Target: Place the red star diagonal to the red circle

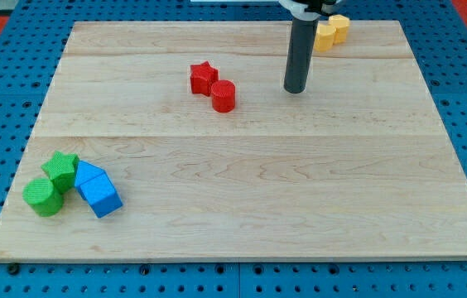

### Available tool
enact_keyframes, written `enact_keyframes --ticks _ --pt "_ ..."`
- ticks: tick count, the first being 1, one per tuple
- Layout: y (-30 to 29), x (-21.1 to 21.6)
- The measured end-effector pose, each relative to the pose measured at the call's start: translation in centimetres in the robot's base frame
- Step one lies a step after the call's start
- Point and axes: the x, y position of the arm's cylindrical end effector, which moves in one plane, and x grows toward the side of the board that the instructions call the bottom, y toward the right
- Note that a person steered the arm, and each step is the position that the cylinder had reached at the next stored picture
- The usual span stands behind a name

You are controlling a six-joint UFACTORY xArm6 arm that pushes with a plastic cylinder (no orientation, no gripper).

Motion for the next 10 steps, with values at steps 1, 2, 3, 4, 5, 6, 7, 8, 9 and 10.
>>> enact_keyframes --ticks 1,2,3,4,5,6,7,8,9,10 --pt "-0.2 -0.9" --pt "-3.0 -4.0" --pt "-6.2 -6.2" --pt "-12.0 -5.5" --pt "-13.4 0.5" --pt "-13.8 4.7" --pt "-18.1 5.3" --pt "-17.9 2.0" --pt "-25.2 3.4" --pt "-26.9 10.0"
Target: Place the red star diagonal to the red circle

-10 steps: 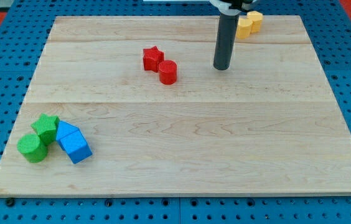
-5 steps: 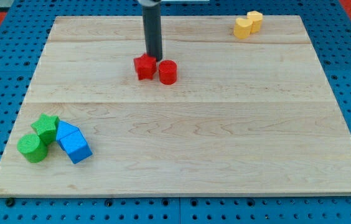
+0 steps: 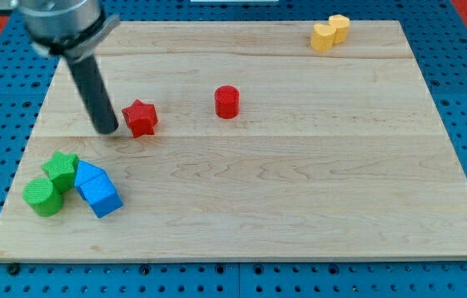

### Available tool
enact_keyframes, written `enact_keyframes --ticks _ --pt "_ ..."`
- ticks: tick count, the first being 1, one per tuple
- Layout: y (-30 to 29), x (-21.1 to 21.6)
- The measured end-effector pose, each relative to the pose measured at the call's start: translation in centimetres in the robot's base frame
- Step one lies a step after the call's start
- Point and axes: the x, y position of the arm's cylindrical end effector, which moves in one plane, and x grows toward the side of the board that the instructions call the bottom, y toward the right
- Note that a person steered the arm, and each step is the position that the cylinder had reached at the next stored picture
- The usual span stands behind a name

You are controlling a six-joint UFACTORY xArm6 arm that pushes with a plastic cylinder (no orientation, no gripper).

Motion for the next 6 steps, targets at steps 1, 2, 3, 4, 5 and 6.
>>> enact_keyframes --ticks 1,2,3,4,5,6 --pt "0.7 -3.9" --pt "0.7 -8.7" --pt "5.2 -7.8" --pt "8.4 -0.7" --pt "7.5 3.1" --pt "8.8 2.3"
